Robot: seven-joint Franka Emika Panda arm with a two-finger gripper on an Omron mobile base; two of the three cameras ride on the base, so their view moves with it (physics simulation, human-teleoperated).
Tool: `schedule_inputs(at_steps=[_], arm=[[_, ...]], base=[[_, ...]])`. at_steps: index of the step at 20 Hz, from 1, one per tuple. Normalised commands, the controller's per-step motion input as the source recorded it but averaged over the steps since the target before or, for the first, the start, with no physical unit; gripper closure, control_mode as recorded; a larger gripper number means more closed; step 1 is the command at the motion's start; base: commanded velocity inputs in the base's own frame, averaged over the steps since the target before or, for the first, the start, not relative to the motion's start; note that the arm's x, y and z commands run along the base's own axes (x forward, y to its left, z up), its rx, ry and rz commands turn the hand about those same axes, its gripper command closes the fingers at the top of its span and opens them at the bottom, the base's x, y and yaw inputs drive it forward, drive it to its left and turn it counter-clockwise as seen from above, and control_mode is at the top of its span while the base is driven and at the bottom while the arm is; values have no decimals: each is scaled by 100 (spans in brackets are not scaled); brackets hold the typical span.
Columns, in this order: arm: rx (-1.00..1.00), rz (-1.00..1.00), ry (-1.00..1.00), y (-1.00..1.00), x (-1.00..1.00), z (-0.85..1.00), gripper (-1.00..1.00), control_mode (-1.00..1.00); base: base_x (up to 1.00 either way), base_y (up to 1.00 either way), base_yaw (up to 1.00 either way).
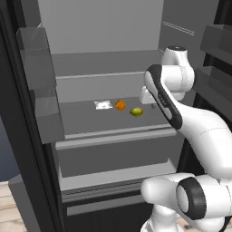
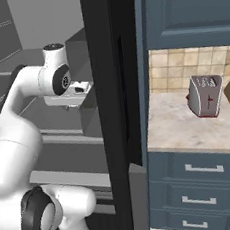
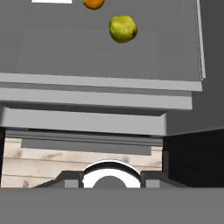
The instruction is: Pick the pear and orange from the fridge and place them on the plate next to the blender to make a fruit smoothie.
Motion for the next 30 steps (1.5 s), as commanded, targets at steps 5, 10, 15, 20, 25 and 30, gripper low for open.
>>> schedule_inputs(at_steps=[5,10,15,20,25,30], arm=[[-11,0,-5,16,-20,-42,-100,-100],[-14,0,-3,48,29,-74,-100,-100],[0,0,4,6,77,-21,-100,-100],[0,7,-1,-13,34,-12,-100,-100],[0,0,0,-13,33,-7,-100,-100],[-2,0,-3,-2,43,-33,-100,-100]], base=[[0,0,0],[0,0,0],[0,0,0],[0,0,0],[0,0,0],[0,0,0]])
